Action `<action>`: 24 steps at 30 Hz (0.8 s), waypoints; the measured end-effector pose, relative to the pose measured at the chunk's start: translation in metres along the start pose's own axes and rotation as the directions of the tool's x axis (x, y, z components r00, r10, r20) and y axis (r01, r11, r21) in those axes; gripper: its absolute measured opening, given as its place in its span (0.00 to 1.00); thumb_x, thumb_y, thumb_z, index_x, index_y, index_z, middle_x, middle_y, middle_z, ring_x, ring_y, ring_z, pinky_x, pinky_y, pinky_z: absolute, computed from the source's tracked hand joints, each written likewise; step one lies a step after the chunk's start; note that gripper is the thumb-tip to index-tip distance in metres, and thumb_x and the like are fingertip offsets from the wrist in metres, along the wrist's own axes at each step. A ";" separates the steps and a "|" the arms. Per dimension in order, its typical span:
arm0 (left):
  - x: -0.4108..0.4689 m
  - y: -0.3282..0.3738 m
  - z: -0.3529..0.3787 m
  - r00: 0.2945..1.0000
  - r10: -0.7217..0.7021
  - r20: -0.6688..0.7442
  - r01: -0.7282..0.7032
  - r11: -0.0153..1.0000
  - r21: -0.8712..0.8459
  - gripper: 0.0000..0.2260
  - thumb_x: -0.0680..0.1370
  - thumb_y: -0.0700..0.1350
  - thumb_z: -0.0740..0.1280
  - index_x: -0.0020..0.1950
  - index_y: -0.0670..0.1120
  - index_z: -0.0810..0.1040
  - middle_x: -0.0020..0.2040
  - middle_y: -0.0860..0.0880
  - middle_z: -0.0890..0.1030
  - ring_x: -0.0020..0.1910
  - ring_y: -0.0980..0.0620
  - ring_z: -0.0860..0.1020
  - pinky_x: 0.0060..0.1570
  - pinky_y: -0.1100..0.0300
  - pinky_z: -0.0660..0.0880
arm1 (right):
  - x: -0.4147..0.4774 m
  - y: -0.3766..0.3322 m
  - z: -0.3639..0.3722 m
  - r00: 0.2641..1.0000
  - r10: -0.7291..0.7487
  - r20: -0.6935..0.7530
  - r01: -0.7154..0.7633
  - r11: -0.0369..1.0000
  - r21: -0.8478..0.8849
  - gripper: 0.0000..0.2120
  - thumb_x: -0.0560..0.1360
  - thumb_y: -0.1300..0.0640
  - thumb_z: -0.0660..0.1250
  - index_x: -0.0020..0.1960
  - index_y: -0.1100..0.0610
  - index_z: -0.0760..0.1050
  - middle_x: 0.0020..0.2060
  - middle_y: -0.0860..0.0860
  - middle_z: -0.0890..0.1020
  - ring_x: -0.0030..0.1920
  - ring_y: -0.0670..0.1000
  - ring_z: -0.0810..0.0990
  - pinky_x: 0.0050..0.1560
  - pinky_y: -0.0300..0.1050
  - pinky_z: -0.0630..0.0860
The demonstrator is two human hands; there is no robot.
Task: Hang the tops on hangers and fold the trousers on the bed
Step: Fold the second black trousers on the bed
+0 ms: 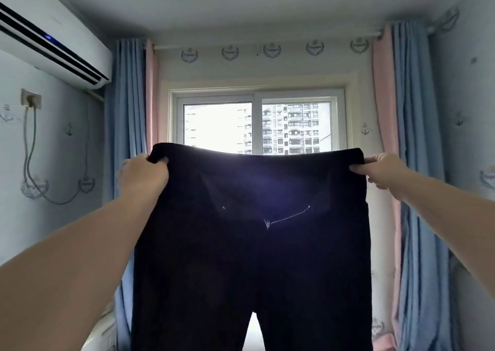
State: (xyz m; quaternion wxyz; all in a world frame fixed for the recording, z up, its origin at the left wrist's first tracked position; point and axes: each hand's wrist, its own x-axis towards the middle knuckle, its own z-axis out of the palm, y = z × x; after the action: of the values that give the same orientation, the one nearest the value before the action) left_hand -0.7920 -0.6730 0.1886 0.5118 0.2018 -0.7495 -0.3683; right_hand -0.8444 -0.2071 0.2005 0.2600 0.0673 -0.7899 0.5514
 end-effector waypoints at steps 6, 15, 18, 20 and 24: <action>-0.007 0.005 0.010 0.965 -0.143 0.218 0.174 0.976 -0.132 0.18 0.81 0.46 0.61 0.68 0.38 0.72 0.51 0.45 0.77 0.46 0.45 0.77 0.43 0.52 0.74 | -0.003 0.003 0.019 0.986 0.167 0.006 -0.167 0.986 0.025 0.08 0.81 0.56 0.66 0.52 0.62 0.74 0.38 0.55 0.74 0.34 0.52 0.69 0.31 0.42 0.66; -0.021 0.005 0.014 0.678 -0.414 0.608 0.563 0.823 -0.067 0.16 0.83 0.41 0.53 0.46 0.39 0.79 0.33 0.43 0.81 0.32 0.45 0.80 0.47 0.51 0.80 | -0.018 -0.012 0.038 0.955 0.293 0.035 -0.295 0.954 0.047 0.03 0.79 0.60 0.66 0.48 0.59 0.75 0.39 0.54 0.77 0.33 0.50 0.74 0.30 0.41 0.74; -0.029 0.016 0.026 0.671 -0.364 0.646 0.594 0.786 -0.174 0.16 0.84 0.43 0.55 0.47 0.39 0.80 0.34 0.44 0.82 0.31 0.46 0.82 0.46 0.51 0.82 | -0.028 -0.024 0.048 0.952 0.265 0.154 -0.279 0.957 0.076 0.04 0.80 0.58 0.65 0.49 0.58 0.75 0.35 0.53 0.77 0.32 0.50 0.77 0.33 0.42 0.77; -0.035 0.029 0.035 0.676 -0.321 0.663 0.599 0.764 -0.240 0.17 0.85 0.46 0.55 0.48 0.40 0.82 0.36 0.43 0.84 0.35 0.45 0.84 0.47 0.50 0.82 | -0.037 -0.035 0.057 0.943 0.222 0.247 -0.238 0.970 0.038 0.05 0.80 0.57 0.63 0.48 0.59 0.74 0.33 0.54 0.77 0.32 0.51 0.78 0.35 0.43 0.78; -0.058 0.060 0.048 0.720 -0.174 0.672 0.529 0.764 -0.369 0.12 0.84 0.47 0.62 0.60 0.41 0.78 0.53 0.41 0.84 0.53 0.41 0.83 0.59 0.44 0.79 | -0.054 -0.058 0.077 0.934 0.129 0.332 -0.150 0.988 0.038 0.10 0.80 0.58 0.62 0.42 0.60 0.75 0.27 0.53 0.79 0.28 0.51 0.79 0.29 0.41 0.77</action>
State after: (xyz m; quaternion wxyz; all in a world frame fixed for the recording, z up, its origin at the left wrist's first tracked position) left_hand -0.8090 -0.5781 0.1885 0.1983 0.0673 -0.6816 -0.7011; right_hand -0.8008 -0.3087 0.2033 0.0825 0.1101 -0.8073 0.5739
